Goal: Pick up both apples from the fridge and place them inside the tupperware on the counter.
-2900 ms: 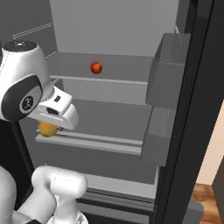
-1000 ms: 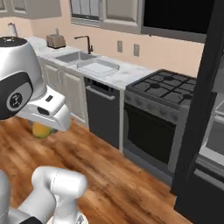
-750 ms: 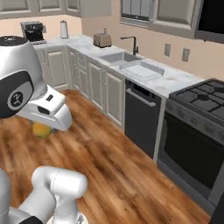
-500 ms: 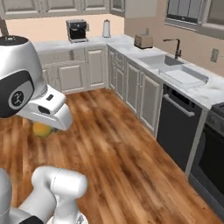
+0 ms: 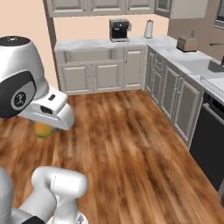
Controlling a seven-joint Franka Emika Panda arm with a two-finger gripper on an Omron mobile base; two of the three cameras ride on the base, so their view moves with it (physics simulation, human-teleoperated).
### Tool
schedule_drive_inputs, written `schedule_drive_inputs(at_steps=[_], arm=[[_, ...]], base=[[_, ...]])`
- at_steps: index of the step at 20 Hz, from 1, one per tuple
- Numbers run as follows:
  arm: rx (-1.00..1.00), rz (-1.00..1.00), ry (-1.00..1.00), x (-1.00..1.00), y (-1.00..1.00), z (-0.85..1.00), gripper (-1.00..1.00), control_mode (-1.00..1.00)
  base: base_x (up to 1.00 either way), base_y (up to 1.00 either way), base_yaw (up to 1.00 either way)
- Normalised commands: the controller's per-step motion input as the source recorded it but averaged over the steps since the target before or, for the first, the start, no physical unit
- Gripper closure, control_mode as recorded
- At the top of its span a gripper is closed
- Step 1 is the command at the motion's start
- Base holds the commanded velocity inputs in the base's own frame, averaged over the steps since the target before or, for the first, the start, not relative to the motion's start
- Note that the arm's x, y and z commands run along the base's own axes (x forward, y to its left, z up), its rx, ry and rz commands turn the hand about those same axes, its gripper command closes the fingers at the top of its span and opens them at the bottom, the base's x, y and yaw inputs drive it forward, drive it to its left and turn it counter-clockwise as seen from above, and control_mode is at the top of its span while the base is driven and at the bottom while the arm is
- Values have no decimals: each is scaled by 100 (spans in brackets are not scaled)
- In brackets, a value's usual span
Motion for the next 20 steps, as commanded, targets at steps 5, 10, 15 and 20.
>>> schedule_drive_inputs(at_steps=[5,10,15,20], arm=[[0,0,0,0,0,0,100,100],[0,0,0,0,0,0,100,100],[0,0,0,0,0,0,100,100],[0,0,0,0,0,0,100,100]], base=[[21,8,7],[84,0,-11],[100,3,-35],[100,5,-47]])
